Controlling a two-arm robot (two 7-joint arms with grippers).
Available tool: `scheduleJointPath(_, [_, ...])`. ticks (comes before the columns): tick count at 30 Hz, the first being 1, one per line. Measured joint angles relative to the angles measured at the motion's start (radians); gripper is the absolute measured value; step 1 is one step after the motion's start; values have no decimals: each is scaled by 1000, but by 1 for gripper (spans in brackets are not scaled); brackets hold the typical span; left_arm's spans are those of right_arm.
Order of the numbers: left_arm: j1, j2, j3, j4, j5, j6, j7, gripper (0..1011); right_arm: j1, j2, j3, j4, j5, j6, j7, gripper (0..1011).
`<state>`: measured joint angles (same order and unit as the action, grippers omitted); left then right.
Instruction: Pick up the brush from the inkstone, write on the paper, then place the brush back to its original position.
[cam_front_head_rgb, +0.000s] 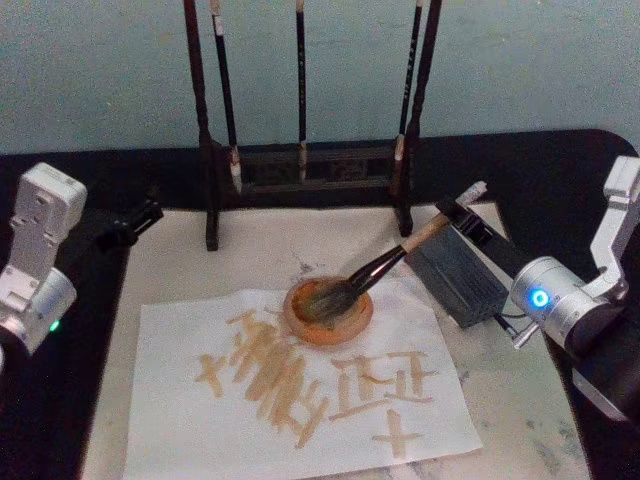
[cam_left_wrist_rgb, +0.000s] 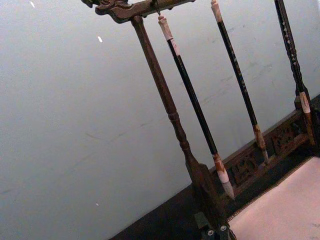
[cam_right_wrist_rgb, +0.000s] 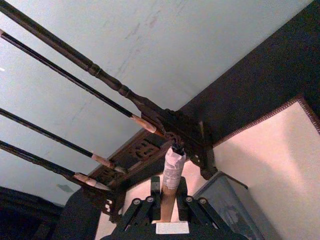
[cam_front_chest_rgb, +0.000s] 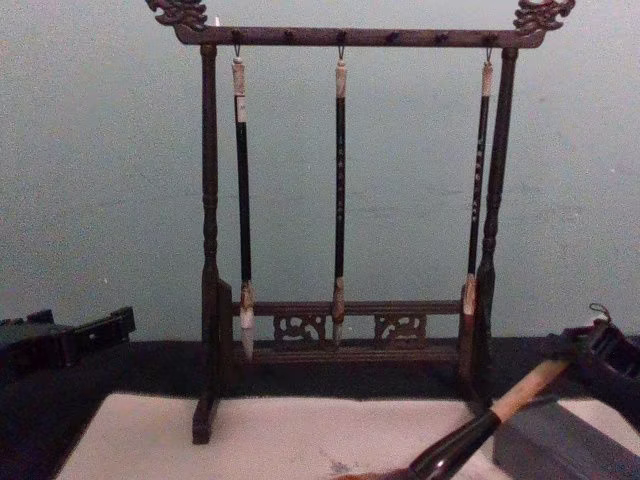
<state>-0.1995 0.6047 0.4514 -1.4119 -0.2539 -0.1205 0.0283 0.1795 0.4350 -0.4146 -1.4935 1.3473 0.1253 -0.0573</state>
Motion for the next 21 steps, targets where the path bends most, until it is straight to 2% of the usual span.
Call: scheduleJointPath(21, [0, 0, 0, 0, 0, 0, 0, 1002, 0, 7, -7, -2, -4, -10, -14, 187])
